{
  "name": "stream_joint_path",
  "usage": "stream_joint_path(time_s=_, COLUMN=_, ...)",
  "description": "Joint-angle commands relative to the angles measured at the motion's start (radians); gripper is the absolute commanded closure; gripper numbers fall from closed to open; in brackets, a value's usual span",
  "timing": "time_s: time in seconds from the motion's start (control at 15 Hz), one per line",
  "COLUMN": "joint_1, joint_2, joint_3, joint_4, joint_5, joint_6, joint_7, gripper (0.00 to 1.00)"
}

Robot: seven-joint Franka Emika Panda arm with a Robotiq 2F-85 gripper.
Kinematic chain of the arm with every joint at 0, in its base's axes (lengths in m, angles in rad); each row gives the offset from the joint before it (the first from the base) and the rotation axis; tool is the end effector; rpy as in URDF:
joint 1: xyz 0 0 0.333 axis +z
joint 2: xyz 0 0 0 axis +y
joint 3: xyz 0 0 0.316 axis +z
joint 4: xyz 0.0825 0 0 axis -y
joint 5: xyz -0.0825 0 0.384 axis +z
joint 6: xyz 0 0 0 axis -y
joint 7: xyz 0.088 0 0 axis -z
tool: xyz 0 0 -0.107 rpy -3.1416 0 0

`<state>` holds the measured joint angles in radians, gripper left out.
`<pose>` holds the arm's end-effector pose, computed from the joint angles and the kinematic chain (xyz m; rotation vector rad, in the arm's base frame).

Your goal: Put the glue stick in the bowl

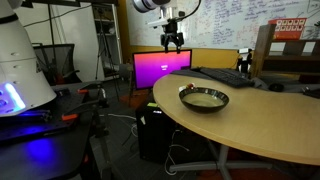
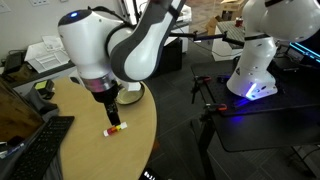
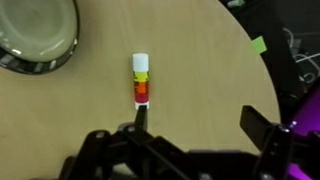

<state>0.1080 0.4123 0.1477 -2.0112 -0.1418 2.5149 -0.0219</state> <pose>0.5952 0.1536 0.2586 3.0648 0.5789 0.1578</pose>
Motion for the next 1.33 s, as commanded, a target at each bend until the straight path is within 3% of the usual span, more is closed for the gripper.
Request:
stream_joint_path(time_s=0.0, joint_1=0.039, joint_2=0.153, joint_3=-0.051, joint_4=0.162, joint_5=-0.031, joint_6=-0.037, joint_7=0.005, gripper=0.0)
stream_joint_path(time_s=0.4, joint_1=0.019, joint_2=0.369, joint_3=-0.071, joint_4=0.367, joint_5=0.008, joint_6=-0.088, joint_7=-0.032, gripper=0.0)
stream_joint_path(time_s=1.07, joint_1=-0.007, joint_2=0.578, joint_3=-0.082, joint_4=0.623, joint_5=0.017, joint_6=-0.251, joint_7=-0.058, gripper=0.0)
stream_joint_path(time_s=1.27, joint_1=-0.011, joint_2=0.632, joint_3=-0.08, joint_4=0.695, joint_5=0.026, joint_6=-0.285, joint_7=-0.065, gripper=0.07)
